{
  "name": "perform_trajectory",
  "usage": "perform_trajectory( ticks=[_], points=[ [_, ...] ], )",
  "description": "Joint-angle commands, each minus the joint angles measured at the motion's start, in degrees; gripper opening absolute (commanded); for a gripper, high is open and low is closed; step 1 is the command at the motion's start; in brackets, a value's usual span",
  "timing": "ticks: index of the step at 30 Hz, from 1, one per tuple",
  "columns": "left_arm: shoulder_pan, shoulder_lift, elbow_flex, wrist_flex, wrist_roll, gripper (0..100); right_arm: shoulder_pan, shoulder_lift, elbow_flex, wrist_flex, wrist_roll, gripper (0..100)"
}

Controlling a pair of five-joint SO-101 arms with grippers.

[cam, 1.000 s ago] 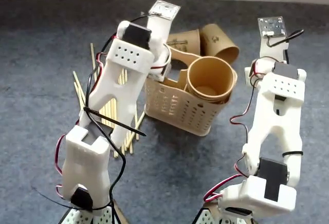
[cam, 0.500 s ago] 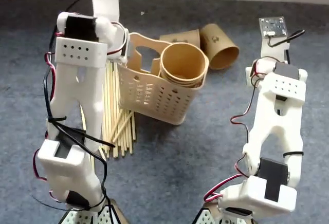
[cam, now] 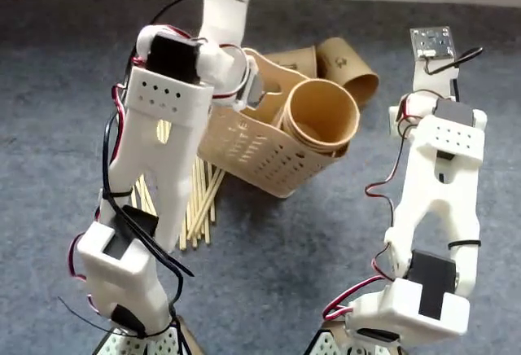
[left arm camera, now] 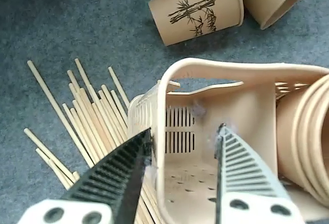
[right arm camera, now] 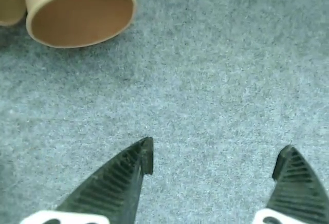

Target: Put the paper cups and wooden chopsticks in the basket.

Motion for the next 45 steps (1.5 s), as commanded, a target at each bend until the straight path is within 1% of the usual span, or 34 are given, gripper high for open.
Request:
perform_trajectory(
  ticks=[1, 3, 5, 10, 13, 15, 19, 23, 30, 32, 35, 37, 41, 43, 45],
  points=[
    [5.0, -2.2, -0.3, -0.2, -0.2, 22, 0.7, -0.2, -0.5, -0.6, 0.7, 35.8],
    [6.7, -2.6, -0.3, -0.2, -0.3, 22, 0.6, -0.2, -0.5, -0.6, 0.7, 35.8],
    [6.5, -2.7, -0.3, -0.2, -0.3, 22, 0.6, -0.2, -0.4, -0.5, 0.7, 35.8],
    [-1.1, -2.2, -0.1, -0.3, -0.3, 22, 0.5, -0.2, -0.4, 0.7, 0.7, 35.8],
    [-4.5, -2.2, 0.0, -0.3, -0.3, 22, 0.0, -0.2, -0.5, 0.7, 0.7, 35.8],
    [-6.0, -2.2, 0.0, -0.3, -0.3, 22, -0.2, -0.2, -0.5, 0.7, 0.6, 35.8],
    [-6.9, -2.7, -1.0, -0.3, -1.3, 22, -0.2, -0.2, -0.5, 1.1, 0.6, 35.8],
    [-6.9, -2.7, -8.1, -0.3, -4.0, 22, -0.1, -0.2, -0.5, 1.2, 0.6, 35.8],
    [-7.1, -2.8, -30.2, -0.1, -9.6, 22, -0.1, -0.2, -0.5, 1.2, 0.6, 35.8],
    [-8.3, -2.8, -35.3, -0.1, -10.5, 22, -0.1, -0.2, -0.5, 1.2, 0.6, 35.8],
    [-12.9, -2.8, -43.9, -0.1, -10.4, 22, 0.1, -0.2, -0.5, 0.8, 0.6, 35.8],
    [-18.2, -3.0, -48.2, 0.1, -10.0, 22, 0.1, 0.0, -0.7, 0.6, 0.7, 35.8],
    [-31.5, -8.8, -46.8, 0.0, -4.6, 19, -0.7, 1.9, -1.5, -4.5, 0.4, 35.8],
    [-38.1, -11.3, -46.1, 0.2, -3.5, 18, -1.4, 5.6, -2.2, -8.7, 0.3, 35.8],
    [-42.9, -12.8, -44.6, 0.3, -3.5, 18, -1.9, 10.9, -3.2, -14.4, -0.9, 35.7]
  ],
)
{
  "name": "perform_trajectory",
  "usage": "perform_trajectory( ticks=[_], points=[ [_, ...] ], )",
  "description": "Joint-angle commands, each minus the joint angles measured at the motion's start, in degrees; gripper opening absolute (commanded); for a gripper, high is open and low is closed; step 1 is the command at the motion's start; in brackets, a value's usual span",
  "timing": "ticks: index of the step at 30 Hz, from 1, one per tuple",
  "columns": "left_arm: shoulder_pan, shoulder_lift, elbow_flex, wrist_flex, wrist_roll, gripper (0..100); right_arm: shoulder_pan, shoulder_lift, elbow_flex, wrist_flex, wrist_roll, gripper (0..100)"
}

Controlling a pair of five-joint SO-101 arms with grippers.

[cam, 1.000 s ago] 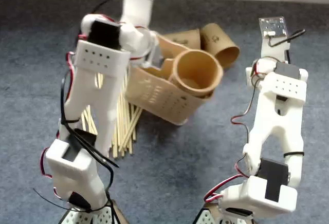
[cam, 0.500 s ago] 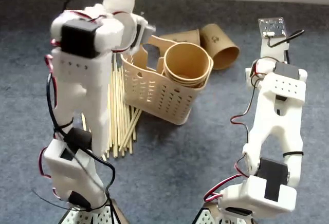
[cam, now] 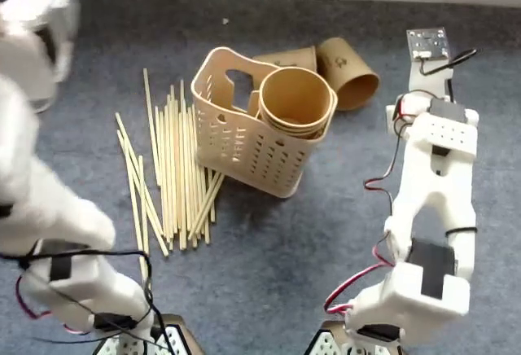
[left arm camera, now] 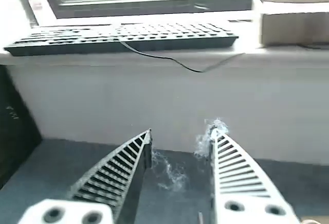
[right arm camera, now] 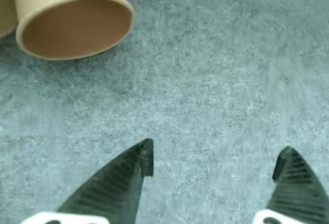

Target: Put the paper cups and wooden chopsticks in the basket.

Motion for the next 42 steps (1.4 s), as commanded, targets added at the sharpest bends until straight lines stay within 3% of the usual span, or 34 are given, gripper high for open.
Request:
perform_trajectory(
  ticks=[1, 4, 8, 9, 15, 19, 24, 31, 37, 42],
  points=[
    [-8.5, -3.6, 2.0, 0.2, 1.0, 18, -1.8, 6.7, -4.2, -9.2, -4.0, 35.7],
    [-9.4, -4.3, 10.2, 0.2, 0.8, 18, -4.1, 15.0, -10.3, -11.4, -20.9, 32.2],
    [-8.7, -4.1, 20.9, -0.6, -2.4, 18, -5.1, 21.2, -19.9, -11.2, -52.2, 20.4],
    [-8.7, -4.1, 22.8, -1.3, -2.4, 18, -4.6, 21.8, -22.0, -11.2, -55.6, 19.4],
    [-7.8, -4.1, 30.0, -6.2, -2.5, 18, -4.0, 22.0, -31.4, -4.5, -56.9, 22.3],
    [-6.1, -4.1, 30.5, -6.4, -2.2, 18, -6.5, 22.4, -37.0, -1.0, -57.2, 31.5],
    [-4.4, -4.5, 30.5, -6.0, -2.2, 18, -9.1, 22.5, -37.1, -1.1, -68.4, 44.6],
    [-4.2, -4.2, 30.6, -5.9, -2.2, 18, -9.7, 24.1, -36.4, -1.5, -69.9, 44.6],
    [-4.1, -4.1, 30.7, -5.8, -2.2, 18, -11.2, 35.7, -40.7, -14.2, -70.3, 44.6],
    [-4.1, -4.1, 30.7, -3.5, -2.4, 18, -11.2, 44.6, -50.3, -15.6, -70.3, 44.6]
  ],
)
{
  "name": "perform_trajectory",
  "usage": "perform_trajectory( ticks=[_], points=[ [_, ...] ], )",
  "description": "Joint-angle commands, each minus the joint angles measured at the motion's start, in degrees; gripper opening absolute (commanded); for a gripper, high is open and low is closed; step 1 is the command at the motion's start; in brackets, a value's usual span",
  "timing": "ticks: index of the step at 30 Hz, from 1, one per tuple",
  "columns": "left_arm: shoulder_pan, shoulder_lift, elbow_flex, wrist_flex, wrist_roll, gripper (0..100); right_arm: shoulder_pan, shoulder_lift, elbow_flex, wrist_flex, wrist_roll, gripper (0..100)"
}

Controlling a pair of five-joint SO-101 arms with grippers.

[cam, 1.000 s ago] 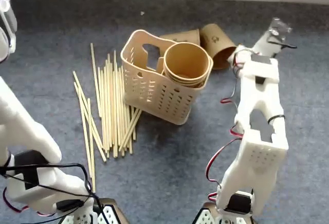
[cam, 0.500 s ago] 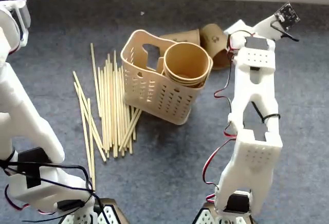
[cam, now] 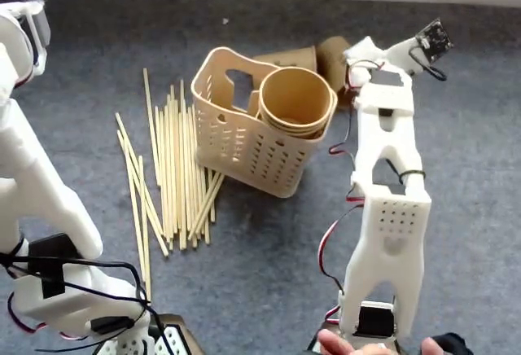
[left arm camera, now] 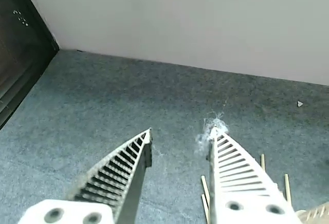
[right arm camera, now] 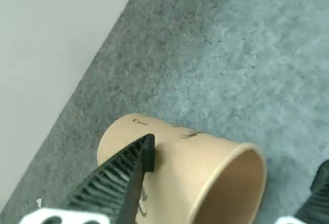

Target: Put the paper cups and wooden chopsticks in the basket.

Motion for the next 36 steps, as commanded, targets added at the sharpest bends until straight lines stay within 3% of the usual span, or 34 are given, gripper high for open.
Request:
perform_trajectory(
  ticks=[1, 5, 11, 13, 21, 27, 36],
  points=[
    [1.3, -0.7, 0.0, 0.5, -0.4, 18, -0.7, 3.2, -8.2, 0.0, -0.4, 44.6],
    [1.4, -0.6, 0.0, 0.4, -0.4, 18, -0.7, 6.1, -15.1, 5.1, -0.4, 38.2],
    [2.5, -0.6, 0.0, 0.9, -0.4, 18, 0.1, 7.0, -22.5, 14.8, -0.3, 0.0],
    [2.5, -0.6, 0.0, 0.9, -0.4, 18, 1.2, 7.0, -23.4, 16.2, 0.0, 4.3],
    [2.5, -0.6, 0.0, 0.9, -0.4, 18, 7.1, 6.5, -30.2, 24.2, 0.5, 0.5],
    [2.5, -0.6, 0.2, 1.0, -0.4, 18, 10.6, 7.0, -45.2, 37.3, 11.3, 0.5],
    [5.8, -0.7, 10.3, -1.8, -0.4, 18, 2.6, 6.5, -46.7, 51.2, 11.9, 1.2]
  ],
)
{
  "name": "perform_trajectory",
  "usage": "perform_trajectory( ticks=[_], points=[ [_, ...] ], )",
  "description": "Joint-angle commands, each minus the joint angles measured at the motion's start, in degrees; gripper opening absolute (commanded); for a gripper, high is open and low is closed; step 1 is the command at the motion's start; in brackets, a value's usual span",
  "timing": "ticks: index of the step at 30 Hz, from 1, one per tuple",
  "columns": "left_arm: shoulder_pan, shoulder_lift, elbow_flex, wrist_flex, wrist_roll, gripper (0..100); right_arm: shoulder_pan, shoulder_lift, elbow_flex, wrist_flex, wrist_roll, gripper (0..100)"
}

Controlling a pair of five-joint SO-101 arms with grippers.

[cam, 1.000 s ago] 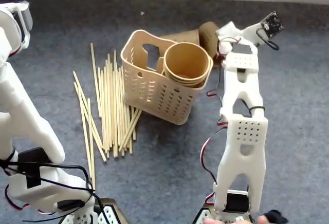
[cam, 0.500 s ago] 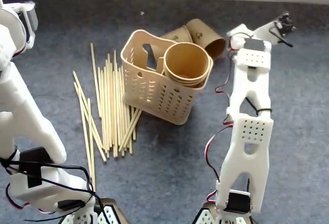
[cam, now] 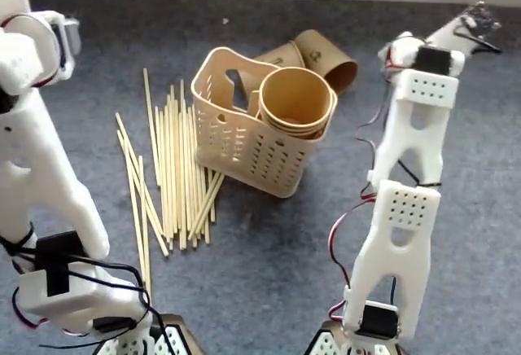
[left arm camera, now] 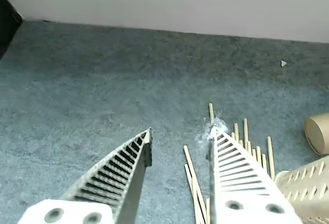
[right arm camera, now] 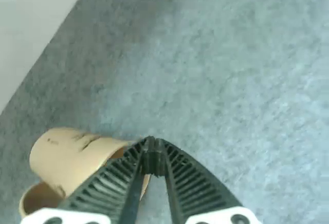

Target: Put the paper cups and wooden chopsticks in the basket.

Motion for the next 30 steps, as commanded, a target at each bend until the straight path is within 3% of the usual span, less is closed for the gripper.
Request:
perform_trajectory(
  ticks=[1, 9, 12, 18, 24, 27, 30],
  points=[
    [1.1, -0.7, 1.6, -2.5, -0.4, 18, -3.2, -1.8, -3.2, 3.5, 1.0, 2.1],
    [1.2, -0.7, 1.8, -2.5, -0.4, 18, -5.5, -1.3, -2.7, 0.5, 0.5, 35.9],
    [1.2, -0.7, 1.9, -2.2, -0.4, 18, -7.2, -1.2, -2.7, -1.8, 0.4, 41.0],
    [1.2, -0.7, 1.9, -2.2, -0.4, 18, -10.9, 0.5, -2.8, -4.8, 0.4, 41.0],
    [1.2, -0.7, 1.9, -2.1, -0.4, 18, -9.2, 9.0, -2.9, -11.9, 1.0, 40.1],
    [1.2, -0.7, 1.9, -2.1, -0.4, 18, -9.6, 14.0, -2.9, -15.3, 1.1, 27.2],
    [1.2, -0.7, 1.9, -2.1, -0.4, 18, -9.0, 17.3, -3.4, -17.5, 1.0, 2.3]
  ],
)
